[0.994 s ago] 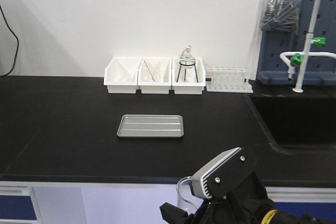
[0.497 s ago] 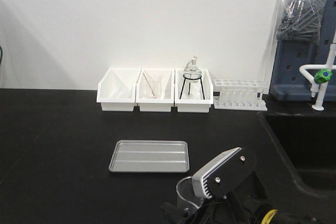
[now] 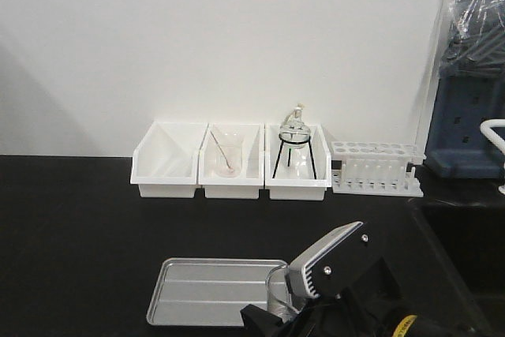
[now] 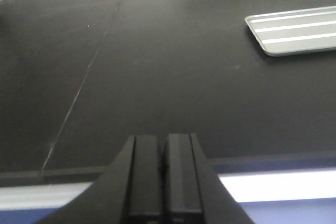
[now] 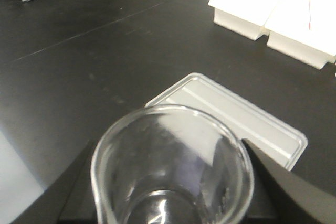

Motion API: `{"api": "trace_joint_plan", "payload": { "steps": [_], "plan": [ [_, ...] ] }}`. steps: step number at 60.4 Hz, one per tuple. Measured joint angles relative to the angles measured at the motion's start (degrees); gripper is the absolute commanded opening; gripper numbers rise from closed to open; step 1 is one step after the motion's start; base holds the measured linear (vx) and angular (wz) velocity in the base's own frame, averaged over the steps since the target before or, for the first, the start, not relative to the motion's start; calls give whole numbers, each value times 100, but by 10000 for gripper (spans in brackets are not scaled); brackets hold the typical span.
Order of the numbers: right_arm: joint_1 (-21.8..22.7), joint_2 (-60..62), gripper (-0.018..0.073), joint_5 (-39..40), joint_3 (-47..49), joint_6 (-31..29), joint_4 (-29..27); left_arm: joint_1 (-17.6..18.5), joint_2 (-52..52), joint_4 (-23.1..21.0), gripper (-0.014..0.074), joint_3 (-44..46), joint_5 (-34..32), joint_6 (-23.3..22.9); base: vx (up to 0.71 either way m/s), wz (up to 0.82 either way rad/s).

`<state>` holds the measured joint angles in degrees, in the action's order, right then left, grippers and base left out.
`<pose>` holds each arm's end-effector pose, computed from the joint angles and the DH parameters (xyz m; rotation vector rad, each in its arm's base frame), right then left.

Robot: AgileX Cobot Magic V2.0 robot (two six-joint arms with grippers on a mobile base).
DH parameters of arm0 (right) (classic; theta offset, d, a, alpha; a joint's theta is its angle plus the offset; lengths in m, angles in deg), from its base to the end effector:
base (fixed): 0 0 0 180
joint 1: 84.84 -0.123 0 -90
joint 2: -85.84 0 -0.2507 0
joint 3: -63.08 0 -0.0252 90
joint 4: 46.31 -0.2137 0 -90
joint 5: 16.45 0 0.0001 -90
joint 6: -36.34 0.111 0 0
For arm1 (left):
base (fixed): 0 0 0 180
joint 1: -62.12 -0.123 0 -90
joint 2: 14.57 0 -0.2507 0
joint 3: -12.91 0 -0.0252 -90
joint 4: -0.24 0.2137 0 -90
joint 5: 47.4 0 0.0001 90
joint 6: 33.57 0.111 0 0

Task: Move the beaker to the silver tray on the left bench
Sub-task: 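Move the held beaker with the right gripper over the silver tray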

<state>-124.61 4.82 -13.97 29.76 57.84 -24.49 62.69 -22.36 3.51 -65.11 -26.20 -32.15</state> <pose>0.2055 0.1733 0.2638 -0.6901 1.8609 0.4667 0.0690 0.0016 0.1652 0.0679 1.8664 0.0663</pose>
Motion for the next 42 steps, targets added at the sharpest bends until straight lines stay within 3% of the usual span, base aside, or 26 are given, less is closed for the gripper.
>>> {"api": "trace_joint_plan", "payload": {
  "steps": [42],
  "plan": [
    [0,0,-11,0,0,0,0,0,0,0,1,0,0,0,18,0]
  ]
}}
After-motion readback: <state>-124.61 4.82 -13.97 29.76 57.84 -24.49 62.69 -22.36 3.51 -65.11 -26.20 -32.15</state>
